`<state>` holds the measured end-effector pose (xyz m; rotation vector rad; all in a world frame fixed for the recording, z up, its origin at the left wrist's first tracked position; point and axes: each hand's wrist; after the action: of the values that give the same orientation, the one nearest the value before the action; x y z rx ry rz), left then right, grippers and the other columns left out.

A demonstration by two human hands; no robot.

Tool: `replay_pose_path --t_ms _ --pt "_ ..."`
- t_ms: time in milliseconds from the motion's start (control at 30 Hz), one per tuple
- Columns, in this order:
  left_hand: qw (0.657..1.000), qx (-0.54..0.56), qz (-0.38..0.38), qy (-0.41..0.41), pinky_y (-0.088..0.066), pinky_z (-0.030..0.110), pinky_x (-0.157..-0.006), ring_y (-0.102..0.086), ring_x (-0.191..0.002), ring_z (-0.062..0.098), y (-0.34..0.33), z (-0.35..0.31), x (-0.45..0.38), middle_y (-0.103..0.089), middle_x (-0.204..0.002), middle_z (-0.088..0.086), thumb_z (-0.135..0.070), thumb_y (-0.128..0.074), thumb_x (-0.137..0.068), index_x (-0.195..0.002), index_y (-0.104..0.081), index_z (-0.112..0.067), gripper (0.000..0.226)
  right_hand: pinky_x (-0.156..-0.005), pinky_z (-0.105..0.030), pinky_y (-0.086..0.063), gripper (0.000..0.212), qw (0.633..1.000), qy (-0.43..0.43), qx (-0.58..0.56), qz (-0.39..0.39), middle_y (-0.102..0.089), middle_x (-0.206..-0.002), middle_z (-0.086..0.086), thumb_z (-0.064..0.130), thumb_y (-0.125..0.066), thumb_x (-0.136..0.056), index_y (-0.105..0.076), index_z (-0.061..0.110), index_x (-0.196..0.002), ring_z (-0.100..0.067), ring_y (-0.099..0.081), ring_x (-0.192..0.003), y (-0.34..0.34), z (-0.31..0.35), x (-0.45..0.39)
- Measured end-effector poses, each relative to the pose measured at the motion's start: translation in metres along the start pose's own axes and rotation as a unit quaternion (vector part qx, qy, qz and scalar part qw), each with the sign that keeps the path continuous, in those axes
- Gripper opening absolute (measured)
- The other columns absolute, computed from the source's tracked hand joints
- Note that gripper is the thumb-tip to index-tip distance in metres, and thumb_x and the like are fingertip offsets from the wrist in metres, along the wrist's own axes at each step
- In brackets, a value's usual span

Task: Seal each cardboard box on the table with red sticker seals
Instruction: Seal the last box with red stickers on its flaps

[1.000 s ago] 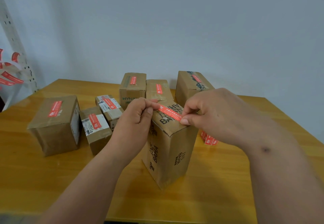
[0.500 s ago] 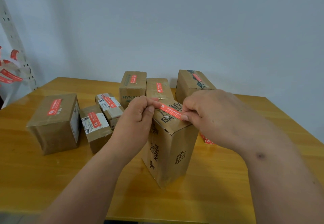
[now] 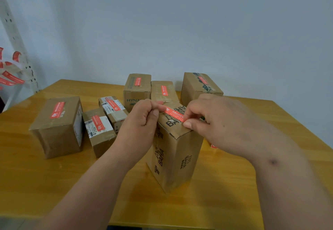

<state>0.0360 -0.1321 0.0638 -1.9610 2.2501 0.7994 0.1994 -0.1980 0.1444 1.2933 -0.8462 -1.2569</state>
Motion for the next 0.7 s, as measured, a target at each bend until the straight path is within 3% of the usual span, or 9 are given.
replay_pose_path --t_ms 267,500,700 --pt "1.0 -0.011 0.004 -0.004 -0.043 0.012 -0.078 -0.05 -0.104 -0.007 0.001 -0.001 0.001 -0.054 -0.118 -0.02 -0.02 -0.039 -0.102 -0.107 -0.059 -0.028 0.022 -0.066 -0.042 -0.046 0.013 0.997 0.006 0.061 -0.041 -0.045 -0.092 0.006 0.025 -0.035 -0.101 -0.04 0.028 -0.089 -0.02 -0.051 -0.073 -0.008 0.007 0.001" --pt "1.0 0.024 0.001 0.016 -0.045 0.006 -0.064 -0.058 -0.093 0.0 0.005 -0.006 0.003 -0.058 -0.105 -0.015 -0.022 -0.04 -0.101 -0.117 -0.053 -0.027 0.02 -0.051 -0.023 -0.026 0.019 0.995 0.012 0.088 -0.053 -0.038 -0.084 0.008 0.009 -0.038 -0.095 -0.034 0.025 -0.087 -0.013 -0.038 -0.07 -0.007 0.012 -0.004" --pt "1.0 0.02 0.008 0.022 -0.046 0.005 -0.066 -0.057 -0.095 -0.001 0.003 -0.006 0.003 -0.058 -0.107 -0.017 -0.023 -0.04 -0.101 -0.115 -0.053 -0.029 0.02 -0.051 -0.024 -0.028 0.018 0.993 0.016 0.104 -0.049 -0.041 -0.086 0.006 0.008 -0.037 -0.092 -0.034 0.024 -0.088 -0.014 -0.04 -0.068 0.0 0.011 -0.009"
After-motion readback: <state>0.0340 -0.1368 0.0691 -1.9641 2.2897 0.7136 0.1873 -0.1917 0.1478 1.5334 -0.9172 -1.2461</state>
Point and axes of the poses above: each hand's wrist, its own x-axis away from the middle knuckle, its own y-axis out of the back of the hand, z = x × y
